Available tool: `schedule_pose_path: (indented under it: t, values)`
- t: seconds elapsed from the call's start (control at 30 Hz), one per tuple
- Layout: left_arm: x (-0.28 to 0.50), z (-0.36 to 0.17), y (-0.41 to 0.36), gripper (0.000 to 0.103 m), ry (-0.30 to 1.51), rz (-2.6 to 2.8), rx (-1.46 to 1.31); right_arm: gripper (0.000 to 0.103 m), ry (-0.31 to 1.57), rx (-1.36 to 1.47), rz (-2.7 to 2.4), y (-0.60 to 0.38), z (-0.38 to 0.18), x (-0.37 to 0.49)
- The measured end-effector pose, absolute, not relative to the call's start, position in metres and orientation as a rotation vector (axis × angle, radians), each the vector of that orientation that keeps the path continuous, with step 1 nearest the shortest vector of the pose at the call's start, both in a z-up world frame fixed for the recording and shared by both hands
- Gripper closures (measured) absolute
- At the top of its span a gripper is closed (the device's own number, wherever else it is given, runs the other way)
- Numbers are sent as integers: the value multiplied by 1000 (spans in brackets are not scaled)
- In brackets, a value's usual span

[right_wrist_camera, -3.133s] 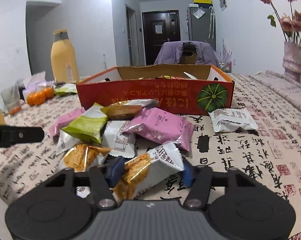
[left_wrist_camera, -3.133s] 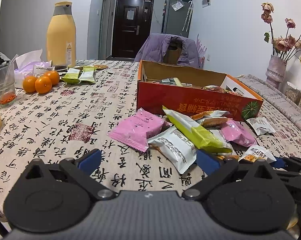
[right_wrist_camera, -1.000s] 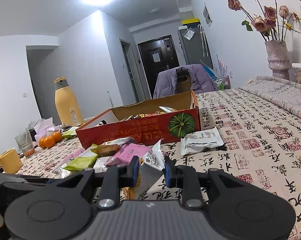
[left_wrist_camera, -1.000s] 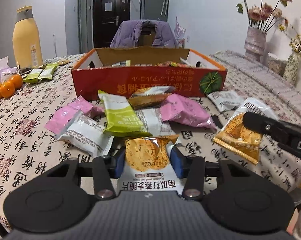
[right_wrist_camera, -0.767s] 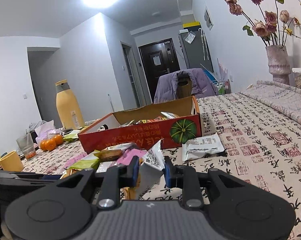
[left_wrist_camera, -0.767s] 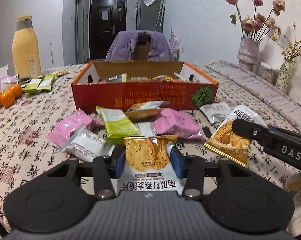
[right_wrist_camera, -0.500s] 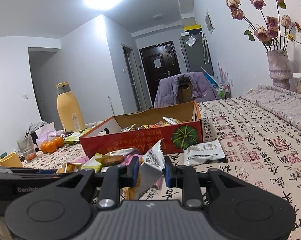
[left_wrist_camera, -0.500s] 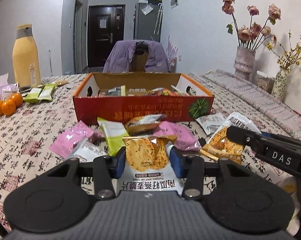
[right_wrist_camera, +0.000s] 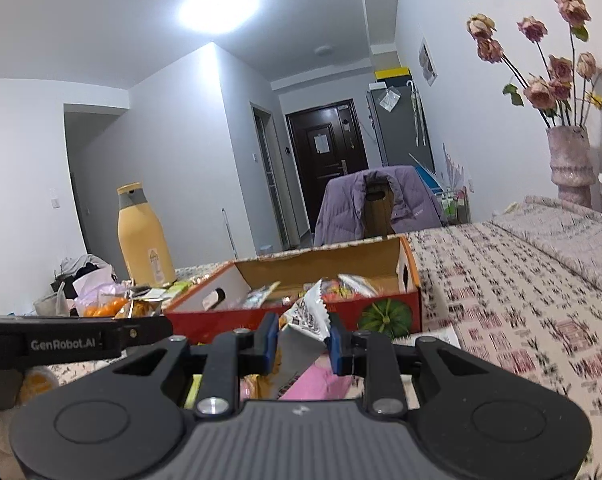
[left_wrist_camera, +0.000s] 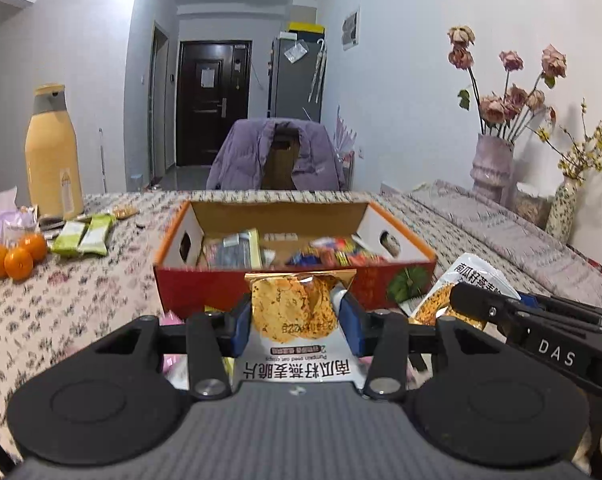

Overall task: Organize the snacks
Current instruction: 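Carry both packets into the cardboard box and open both grippers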

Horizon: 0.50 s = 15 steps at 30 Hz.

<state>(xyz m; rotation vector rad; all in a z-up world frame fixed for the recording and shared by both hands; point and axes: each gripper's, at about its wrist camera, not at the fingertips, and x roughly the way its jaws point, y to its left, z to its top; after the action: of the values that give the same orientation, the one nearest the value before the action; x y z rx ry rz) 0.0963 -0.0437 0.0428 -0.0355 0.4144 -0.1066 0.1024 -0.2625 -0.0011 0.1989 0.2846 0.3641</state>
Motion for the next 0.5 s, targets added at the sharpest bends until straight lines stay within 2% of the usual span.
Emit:
schedule_pose_path:
  t: [0.5]
  values:
    - [198,77,-29,57,379,-65,-11,79,271,143,345,-234,37,209]
